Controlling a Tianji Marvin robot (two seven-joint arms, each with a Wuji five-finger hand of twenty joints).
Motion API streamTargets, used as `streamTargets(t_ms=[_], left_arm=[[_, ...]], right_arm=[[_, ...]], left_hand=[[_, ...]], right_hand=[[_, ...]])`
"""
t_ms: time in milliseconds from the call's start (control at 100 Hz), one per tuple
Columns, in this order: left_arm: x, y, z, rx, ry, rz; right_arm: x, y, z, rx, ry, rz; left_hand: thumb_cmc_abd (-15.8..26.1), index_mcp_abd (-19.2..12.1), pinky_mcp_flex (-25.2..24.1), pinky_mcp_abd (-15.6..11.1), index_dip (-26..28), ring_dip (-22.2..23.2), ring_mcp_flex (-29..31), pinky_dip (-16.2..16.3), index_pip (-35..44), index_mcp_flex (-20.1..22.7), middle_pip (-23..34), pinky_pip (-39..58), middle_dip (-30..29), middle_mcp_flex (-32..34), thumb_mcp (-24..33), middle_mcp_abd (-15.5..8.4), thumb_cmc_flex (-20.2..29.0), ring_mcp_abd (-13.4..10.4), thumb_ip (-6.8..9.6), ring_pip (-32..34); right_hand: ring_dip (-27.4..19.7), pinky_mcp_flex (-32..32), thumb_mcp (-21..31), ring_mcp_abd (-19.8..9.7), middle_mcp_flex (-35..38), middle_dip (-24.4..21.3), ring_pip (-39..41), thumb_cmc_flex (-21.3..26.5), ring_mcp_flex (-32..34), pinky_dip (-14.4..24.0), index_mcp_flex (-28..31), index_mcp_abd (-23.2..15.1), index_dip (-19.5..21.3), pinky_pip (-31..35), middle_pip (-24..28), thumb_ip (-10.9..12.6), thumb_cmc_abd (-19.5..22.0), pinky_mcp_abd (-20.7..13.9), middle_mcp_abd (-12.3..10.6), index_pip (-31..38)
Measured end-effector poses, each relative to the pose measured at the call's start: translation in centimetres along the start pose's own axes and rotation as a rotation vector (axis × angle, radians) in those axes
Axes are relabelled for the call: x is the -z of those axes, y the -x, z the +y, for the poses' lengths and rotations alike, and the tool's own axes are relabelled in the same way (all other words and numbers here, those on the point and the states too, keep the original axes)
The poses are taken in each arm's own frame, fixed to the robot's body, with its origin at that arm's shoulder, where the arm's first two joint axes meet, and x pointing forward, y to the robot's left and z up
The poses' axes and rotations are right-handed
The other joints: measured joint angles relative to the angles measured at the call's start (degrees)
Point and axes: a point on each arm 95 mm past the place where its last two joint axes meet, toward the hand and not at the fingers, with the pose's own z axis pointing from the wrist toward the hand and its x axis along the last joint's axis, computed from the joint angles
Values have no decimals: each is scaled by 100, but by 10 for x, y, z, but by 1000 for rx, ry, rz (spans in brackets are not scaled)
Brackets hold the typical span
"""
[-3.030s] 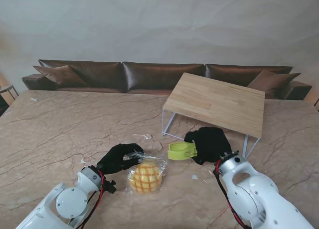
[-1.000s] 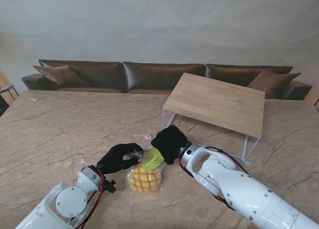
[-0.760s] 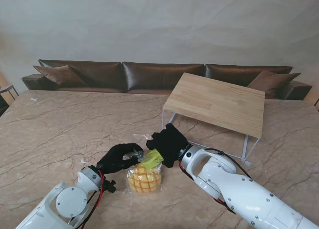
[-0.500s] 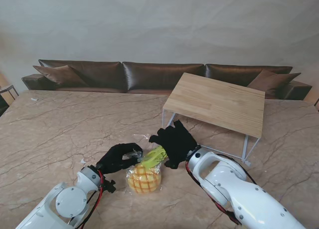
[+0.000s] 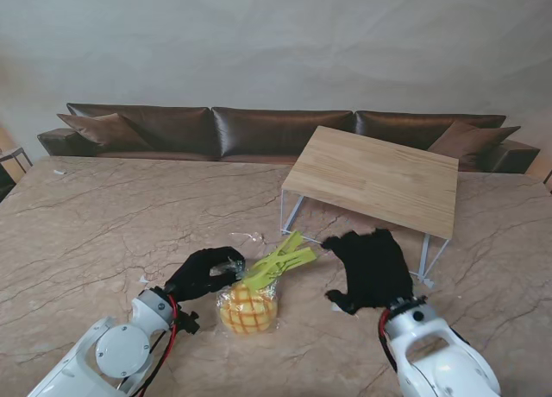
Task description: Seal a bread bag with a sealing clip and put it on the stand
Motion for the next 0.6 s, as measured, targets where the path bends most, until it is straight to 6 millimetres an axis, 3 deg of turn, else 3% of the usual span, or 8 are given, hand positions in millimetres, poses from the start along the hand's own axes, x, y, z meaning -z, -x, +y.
streamTargets(t_ms=[100,190,320,410,500,600], left_arm=[[0,-1,1,0,-2,3],[-1,-2,4,2,-1,7],[-1,-5,8,7,-2,14],[-1,-8,10,10,-4,20],[-1,-10,12,14,-6,23],[-1,-10,13,21,-8,23]], right_arm=[[13,2,-11,-159,-58,-12],[15,1,-25,-267,-106,6],[8,2,-63,-348,-208,-4],[-2,1,-87,-501,-283,-25],[-12,-2,-105,-608,-320,-34],[-22,-7,-124,-677,-312,-45]], left_hand=[[0,0,0,0,1,0,0,0,0,0,1,1,0,0,0,-1,0,0,-1,0],[0,0,0,0,1,0,0,1,0,0,1,1,0,0,0,-1,0,0,-1,0],[0,0,0,1,1,0,0,1,0,0,2,1,0,0,0,-3,0,0,-1,0],[0,0,0,1,1,0,0,1,0,0,3,1,1,0,0,-3,0,0,-1,0],[0,0,0,1,1,0,0,1,0,0,5,1,1,0,0,-3,0,0,-1,0],[0,0,0,2,1,0,0,1,0,0,7,1,1,0,0,-4,0,0,-1,0]], right_hand=[[78,443,-114,2,588,1,20,2,563,13,430,-148,220,262,41,1,0,1,-4,72],[-122,561,-117,-1,727,-111,-224,2,689,-123,432,-167,272,280,-228,2,1,8,-37,-72],[-365,662,-114,-2,919,-241,-351,3,760,-294,439,-19,272,301,-523,2,1,60,99,-164],[-474,584,-107,9,929,-260,-360,4,754,-411,438,117,160,303,-679,3,-11,90,232,-221],[-576,367,16,9,752,-265,-492,4,527,-498,398,226,3,235,-724,4,-295,90,233,-345],[-723,12,249,9,311,-265,-662,4,164,-580,-34,387,-163,52,-772,4,-714,87,252,-381]])
